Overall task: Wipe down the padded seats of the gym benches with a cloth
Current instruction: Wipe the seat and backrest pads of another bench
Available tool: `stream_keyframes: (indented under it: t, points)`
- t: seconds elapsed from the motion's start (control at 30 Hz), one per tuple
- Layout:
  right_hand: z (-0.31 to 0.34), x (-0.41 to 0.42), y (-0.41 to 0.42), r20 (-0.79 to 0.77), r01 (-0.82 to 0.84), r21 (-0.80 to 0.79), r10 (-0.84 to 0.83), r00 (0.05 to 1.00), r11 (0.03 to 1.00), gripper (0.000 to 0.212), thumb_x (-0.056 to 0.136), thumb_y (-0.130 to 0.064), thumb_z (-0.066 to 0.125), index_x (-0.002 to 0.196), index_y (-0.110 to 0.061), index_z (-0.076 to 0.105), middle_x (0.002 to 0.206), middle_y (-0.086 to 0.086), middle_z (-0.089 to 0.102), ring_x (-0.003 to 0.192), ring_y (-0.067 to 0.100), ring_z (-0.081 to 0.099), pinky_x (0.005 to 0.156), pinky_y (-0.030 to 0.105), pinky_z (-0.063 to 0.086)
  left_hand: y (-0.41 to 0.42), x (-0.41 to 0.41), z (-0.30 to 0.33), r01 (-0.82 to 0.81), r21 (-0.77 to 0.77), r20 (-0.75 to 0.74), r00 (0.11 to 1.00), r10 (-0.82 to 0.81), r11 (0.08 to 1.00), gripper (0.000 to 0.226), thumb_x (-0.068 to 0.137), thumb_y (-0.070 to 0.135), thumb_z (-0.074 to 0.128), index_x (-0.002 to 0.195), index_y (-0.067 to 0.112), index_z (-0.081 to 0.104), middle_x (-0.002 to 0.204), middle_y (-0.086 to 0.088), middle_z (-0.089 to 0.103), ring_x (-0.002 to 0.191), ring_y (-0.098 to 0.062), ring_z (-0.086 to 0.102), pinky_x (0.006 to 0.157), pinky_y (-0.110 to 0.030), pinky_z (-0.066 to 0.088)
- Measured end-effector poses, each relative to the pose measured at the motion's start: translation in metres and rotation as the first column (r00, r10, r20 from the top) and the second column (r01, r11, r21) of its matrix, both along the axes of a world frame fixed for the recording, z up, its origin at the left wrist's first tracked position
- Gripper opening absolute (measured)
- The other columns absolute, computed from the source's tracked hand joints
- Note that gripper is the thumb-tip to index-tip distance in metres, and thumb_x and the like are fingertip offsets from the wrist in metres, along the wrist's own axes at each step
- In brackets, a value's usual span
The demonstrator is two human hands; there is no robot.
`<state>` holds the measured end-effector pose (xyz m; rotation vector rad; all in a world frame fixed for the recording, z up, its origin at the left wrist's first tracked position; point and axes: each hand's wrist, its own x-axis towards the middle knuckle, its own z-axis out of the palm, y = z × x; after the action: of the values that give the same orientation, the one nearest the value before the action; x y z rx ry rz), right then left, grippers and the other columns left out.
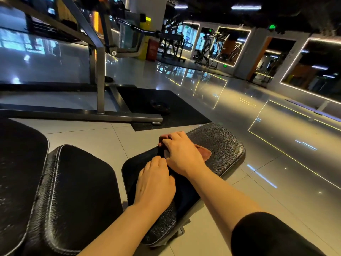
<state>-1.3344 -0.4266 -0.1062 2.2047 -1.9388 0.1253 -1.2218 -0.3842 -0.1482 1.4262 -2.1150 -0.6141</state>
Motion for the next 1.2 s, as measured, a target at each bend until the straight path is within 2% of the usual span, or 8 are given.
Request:
stream_keyframes:
  t: [0.13, 0.23, 0.3, 0.37, 0.47, 0.87, 1.1, 1.2]
  points:
    - [-0.002, 0.002, 0.014, 0.003, -0.107, 0.019, 0.107, 0.994, 0.994, 0.035, 0.093, -0.023, 0.055, 0.125, -0.012, 0.062, 0.133, 0.004, 0.052, 0.129, 0.022, 0.035, 0.108, 0.030, 0.029, 0.008, 0.001, -0.005, -0.047, 0.027, 0.004, 0.999, 0.047, 0.999, 0.040, 0.096, 0.021, 0.044, 0.134, 0.013, 0.038, 0.141, -0.004, 0.040, 0.129, -0.020, 0.039, 0.105, -0.037, 0.037]
    - [0.013, -0.022, 0.022, -0.023, -0.129, -0.007, 0.129, 0.991, 0.992, 0.032, 0.091, -0.019, 0.055, 0.121, -0.017, 0.066, 0.137, -0.006, 0.052, 0.128, 0.018, 0.040, 0.107, 0.031, 0.037, 0.015, 0.001, -0.006, -0.038, 0.025, 0.006, 0.999, 0.038, 0.999, 0.052, 0.100, 0.032, 0.042, 0.147, 0.015, 0.027, 0.154, -0.002, 0.025, 0.141, -0.019, 0.024, 0.114, -0.037, 0.027]
    - [0.025, -0.047, 0.020, -0.024, -0.035, -0.118, 0.033, 0.999, 0.992, 0.030, 0.091, -0.021, 0.054, 0.118, -0.021, 0.069, 0.138, -0.009, 0.053, 0.128, 0.017, 0.043, 0.106, 0.036, 0.042, 0.017, 0.003, -0.007, -0.044, 0.030, -0.002, 0.999, 0.044, 0.999, 0.056, 0.101, 0.036, 0.041, 0.150, 0.015, 0.023, 0.157, -0.002, 0.020, 0.144, -0.018, 0.019, 0.117, -0.036, 0.022]
    - [0.033, -0.065, 0.016, -0.016, 0.114, -0.191, -0.119, 0.993, 0.975, 0.031, 0.094, -0.025, 0.053, 0.120, -0.020, 0.067, 0.138, -0.003, 0.054, 0.129, 0.023, 0.043, 0.108, 0.039, 0.040, 0.019, 0.004, -0.009, -0.060, 0.037, -0.011, 0.998, 0.060, 0.998, 0.057, 0.101, 0.037, 0.041, 0.150, 0.015, 0.022, 0.157, -0.002, 0.020, 0.145, -0.018, 0.017, 0.117, -0.036, 0.019]
    - [0.029, -0.061, 0.010, -0.034, 0.187, -0.209, -0.198, 0.980, 0.960, 0.035, 0.094, -0.028, 0.052, 0.125, -0.016, 0.063, 0.138, 0.003, 0.054, 0.130, 0.027, 0.040, 0.112, 0.041, 0.034, 0.021, 0.006, -0.012, -0.102, 0.047, -0.031, 0.994, 0.104, 0.994, 0.057, 0.101, 0.037, 0.040, 0.150, 0.014, 0.021, 0.157, -0.003, 0.019, 0.145, -0.019, 0.015, 0.117, -0.036, 0.018]
    - [-0.007, 0.026, 0.011, -0.190, -0.022, 0.039, 0.029, 0.981, 0.999, 0.042, 0.097, -0.033, 0.045, 0.133, -0.012, 0.053, 0.139, 0.007, 0.049, 0.132, 0.026, 0.034, 0.115, 0.036, 0.021, 0.055, 0.003, -0.030, -0.242, 0.150, -0.247, 0.929, 0.274, 0.958, 0.058, 0.102, 0.028, 0.037, 0.153, 0.016, 0.013, 0.160, -0.001, 0.007, 0.148, -0.016, 0.002, 0.118, -0.029, 0.009]
    - [-0.031, 0.049, 0.021, -0.019, -0.162, 0.185, 0.168, 0.986, 0.969, 0.049, 0.098, -0.031, 0.049, 0.144, -0.016, 0.044, 0.151, 0.005, 0.037, 0.143, 0.025, 0.021, 0.119, 0.037, 0.014, 0.071, 0.008, -0.041, -0.301, 0.236, -0.345, 0.863, 0.369, 0.924, 0.059, 0.099, 0.011, 0.040, 0.152, 0.012, 0.013, 0.159, -0.001, 0.006, 0.146, -0.017, 0.006, 0.119, -0.031, 0.014]
    - [-0.025, 0.039, 0.028, -0.061, -0.190, 0.193, 0.206, 0.977, 0.963, 0.049, 0.097, -0.029, 0.051, 0.144, -0.017, 0.045, 0.148, 0.003, 0.041, 0.141, 0.023, 0.026, 0.117, 0.033, 0.019, 0.079, 0.009, -0.043, -0.289, 0.244, -0.348, 0.865, 0.361, 0.926, 0.058, 0.100, 0.015, 0.041, 0.152, 0.011, 0.015, 0.158, -0.001, 0.007, 0.146, -0.016, 0.006, 0.118, -0.028, 0.012]
